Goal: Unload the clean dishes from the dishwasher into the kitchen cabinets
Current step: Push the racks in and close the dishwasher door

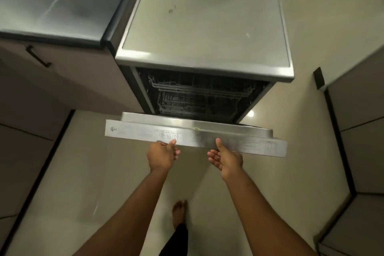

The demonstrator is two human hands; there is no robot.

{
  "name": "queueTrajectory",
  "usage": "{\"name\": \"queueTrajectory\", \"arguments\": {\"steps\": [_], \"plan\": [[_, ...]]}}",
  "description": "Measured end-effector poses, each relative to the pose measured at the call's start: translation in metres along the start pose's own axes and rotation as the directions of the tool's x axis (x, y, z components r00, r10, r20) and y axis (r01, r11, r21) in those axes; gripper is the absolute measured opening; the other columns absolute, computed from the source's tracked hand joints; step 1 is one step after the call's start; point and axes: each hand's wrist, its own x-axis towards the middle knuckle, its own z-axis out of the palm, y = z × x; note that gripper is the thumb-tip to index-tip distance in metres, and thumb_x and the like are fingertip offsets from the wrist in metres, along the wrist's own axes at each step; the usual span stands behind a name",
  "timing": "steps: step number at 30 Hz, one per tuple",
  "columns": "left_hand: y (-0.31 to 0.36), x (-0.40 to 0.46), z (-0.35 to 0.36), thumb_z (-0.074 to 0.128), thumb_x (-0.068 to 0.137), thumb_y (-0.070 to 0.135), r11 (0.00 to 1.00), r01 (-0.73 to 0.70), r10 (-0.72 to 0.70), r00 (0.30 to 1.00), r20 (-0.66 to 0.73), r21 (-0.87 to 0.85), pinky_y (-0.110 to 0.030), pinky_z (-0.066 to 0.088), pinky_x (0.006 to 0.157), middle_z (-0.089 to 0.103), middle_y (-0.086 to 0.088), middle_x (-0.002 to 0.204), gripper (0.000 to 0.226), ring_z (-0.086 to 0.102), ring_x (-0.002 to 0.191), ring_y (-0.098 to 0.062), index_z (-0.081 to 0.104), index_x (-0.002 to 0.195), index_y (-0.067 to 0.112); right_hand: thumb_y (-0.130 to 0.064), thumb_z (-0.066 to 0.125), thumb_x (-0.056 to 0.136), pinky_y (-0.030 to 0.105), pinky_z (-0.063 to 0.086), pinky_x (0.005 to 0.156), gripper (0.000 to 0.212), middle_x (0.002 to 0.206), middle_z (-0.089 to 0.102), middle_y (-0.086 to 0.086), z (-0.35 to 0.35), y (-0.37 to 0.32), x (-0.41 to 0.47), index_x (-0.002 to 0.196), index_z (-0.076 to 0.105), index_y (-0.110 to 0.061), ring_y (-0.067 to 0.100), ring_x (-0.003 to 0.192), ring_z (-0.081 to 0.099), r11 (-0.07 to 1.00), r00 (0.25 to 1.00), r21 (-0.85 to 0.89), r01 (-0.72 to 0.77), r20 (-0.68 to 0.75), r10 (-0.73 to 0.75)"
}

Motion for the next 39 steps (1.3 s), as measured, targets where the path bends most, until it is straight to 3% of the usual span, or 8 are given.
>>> {"name": "queueTrajectory", "arguments": {"steps": [5,8,13,18,25,34,36,39], "plan": [[0.042,0.02,0.002,0.063,0.095,0.016,0.999,0.013,-0.011,0.998,0.06,-0.033,-0.046,0.06,0.071,0.073,-0.013,0.071,0.022,0.072,0.066,-0.029,0.059,0.092,-0.006,-0.031,0.073,0.087,0.031,0.06,0.054,0.033,0.081,0.07,0.017,0.024,-0.038,0.002,0.09,0.063,0.0,0.023,0.066,0.07,0.996,0.997,-0.043,0.073,-0.014,-0.073],[0.064,0.029,0.005,0.06,0.097,0.012,1.0,-0.019,0.019,0.998,0.067,-0.01,-0.038,0.059,0.065,0.073,-0.015,0.076,0.016,0.071,0.061,-0.02,0.059,0.092,-0.003,-0.044,0.072,0.086,0.034,0.06,0.054,0.037,0.081,0.072,0.012,0.025,-0.051,0.008,0.082,0.063,-0.008,0.022,0.061,0.069,0.9,0.976,-0.38,0.211,0.028,-0.217],[0.091,0.044,0.012,0.061,0.096,0.015,0.999,-0.039,0.038,0.998,0.058,0.015,-0.042,0.062,0.07,0.073,-0.011,0.075,0.015,0.073,0.066,-0.02,0.06,0.091,0.001,-0.066,0.066,0.079,0.031,0.054,0.066,0.049,0.086,0.068,-0.002,0.017,-0.075,0.026,0.093,0.063,-0.02,0.017,0.077,0.065,0.19,0.828,-0.912,0.364,0.223,-0.514],[0.114,0.059,0.015,0.063,0.095,0.021,0.99,-0.105,0.101,0.994,0.046,0.098,-0.043,0.062,0.071,0.073,-0.005,0.071,0.016,0.073,0.065,-0.015,0.063,0.084,0.009,-0.052,0.081,0.069,0.036,0.045,0.07,0.045,0.078,0.056,0.002,0.028,-0.101,0.047,0.081,0.054,-0.018,0.02,0.074,0.049,-0.414,0.374,-0.81,0.416,0.567,-0.734],[0.142,0.083,0.023,0.065,0.094,0.024,0.978,-0.168,0.163,0.985,0.05,0.126,-0.042,0.062,0.067,0.073,-0.006,0.069,0.021,0.073,0.063,-0.015,0.063,0.08,0.009,-0.049,0.087,0.054,0.042,0.032,0.095,0.089,0.135,0.045,0.015,0.061,-0.157,0.076,0.129,0.052,-0.014,0.033,0.12,0.042,-0.571,0.186,-0.698,0.432,0.689,-0.701],[0.163,0.108,0.028,0.071,0.088,0.037,0.96,-0.251,0.24,0.966,0.097,0.123,-0.04,0.061,0.066,0.073,-0.002,0.069,0.029,0.071,0.059,-0.013,0.064,0.08,0.009,-0.07,0.077,0.056,0.048,0.02,0.112,0.119,0.159,0.026,0.013,0.084,-0.224,0.1,0.149,0.035,-0.009,0.03,0.146,0.025,-0.7,0.278,-0.566,0.436,0.824,-0.493],[0.166,0.104,0.023,0.075,0.08,0.052,0.875,-0.414,0.405,0.91,0.09,0.251,-0.03,0.056,0.06,0.068,0.006,0.061,0.036,0.066,0.056,-0.009,0.063,0.073,0.019,-0.073,0.073,0.058,0.05,0.015,0.116,0.122,0.16,0.024,0.013,0.087,-0.231,0.102,0.152,0.03,-0.008,0.028,0.148,0.022,-0.722,0.313,-0.539,0.434,0.842,-0.441],[0.185,0.099,0.016,0.076,0.072,0.061,0.573,-0.66,0.711,0.695,0.107,0.485,-0.025,0.048,0.058,0.058,0.015,0.06,0.04,0.061,0.06,-0.007,0.061,0.078,0.025,-0.075,0.067,0.064,0.052,0.01,0.119,0.12,0.161,0.023,0.012,0.09,-0.238,0.106,0.154,0.024,-0.007,0.025,0.15,0.019,-0.759,0.343,-0.496,0.422,0.862,-0.373]]}}
